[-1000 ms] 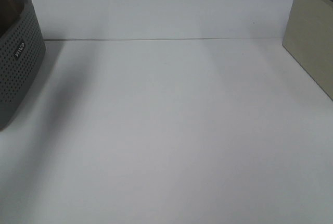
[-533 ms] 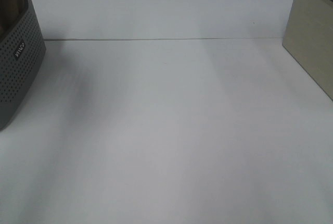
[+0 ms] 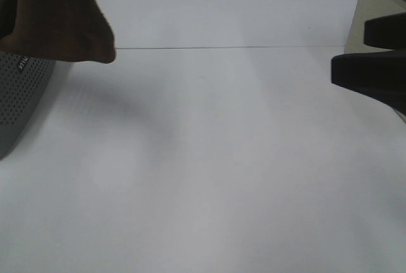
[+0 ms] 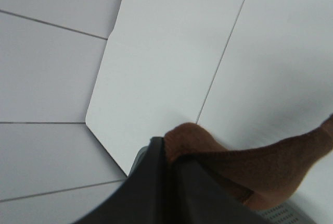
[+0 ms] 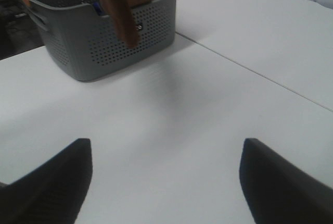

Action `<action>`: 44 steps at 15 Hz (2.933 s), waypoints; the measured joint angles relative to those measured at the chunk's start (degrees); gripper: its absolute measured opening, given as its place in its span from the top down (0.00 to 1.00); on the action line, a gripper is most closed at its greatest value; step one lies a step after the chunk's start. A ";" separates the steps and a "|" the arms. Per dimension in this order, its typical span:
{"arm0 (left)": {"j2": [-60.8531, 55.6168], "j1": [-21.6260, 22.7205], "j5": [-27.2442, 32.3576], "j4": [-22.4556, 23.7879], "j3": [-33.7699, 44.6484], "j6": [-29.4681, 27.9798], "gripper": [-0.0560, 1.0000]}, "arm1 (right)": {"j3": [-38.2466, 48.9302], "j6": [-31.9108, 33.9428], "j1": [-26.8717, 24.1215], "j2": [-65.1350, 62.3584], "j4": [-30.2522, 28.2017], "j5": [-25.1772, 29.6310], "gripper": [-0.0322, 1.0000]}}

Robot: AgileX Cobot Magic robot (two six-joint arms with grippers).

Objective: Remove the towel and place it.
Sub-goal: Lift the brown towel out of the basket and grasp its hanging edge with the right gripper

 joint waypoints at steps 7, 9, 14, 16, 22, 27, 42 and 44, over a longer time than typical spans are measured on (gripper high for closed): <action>0.00 -10.20 -6.36 0.06 0.00 0.00 0.95 | -13.01 -22.98 7.51 32.20 17.70 9.34 0.24; 0.06 -10.26 -6.82 -0.11 0.00 0.00 0.95 | -17.65 -22.17 11.63 38.79 17.76 8.48 0.24; 0.63 -10.26 -7.05 -0.23 0.00 -0.17 0.95 | -24.58 -21.54 18.68 47.10 17.70 8.31 0.24; 0.63 -10.26 -8.25 -0.23 0.00 -0.17 0.95 | -26.70 -21.54 21.89 49.05 17.36 8.31 0.24; 0.69 -10.26 -10.20 -2.92 0.00 -0.17 0.95 | -27.79 -21.54 24.12 50.48 15.30 3.67 0.24; 1.83 -10.26 -10.94 -3.04 0.00 -1.09 0.95 | -27.79 -21.54 24.12 50.82 13.64 3.44 0.42; 2.75 -10.26 -10.83 -4.07 0.00 -3.78 0.95 | -29.68 12.26 24.06 48.19 1.72 -2.29 0.96; 2.75 -10.26 -11.12 -4.07 0.00 -4.01 0.95 | -35.58 33.92 24.06 44.81 -13.64 -2.69 0.96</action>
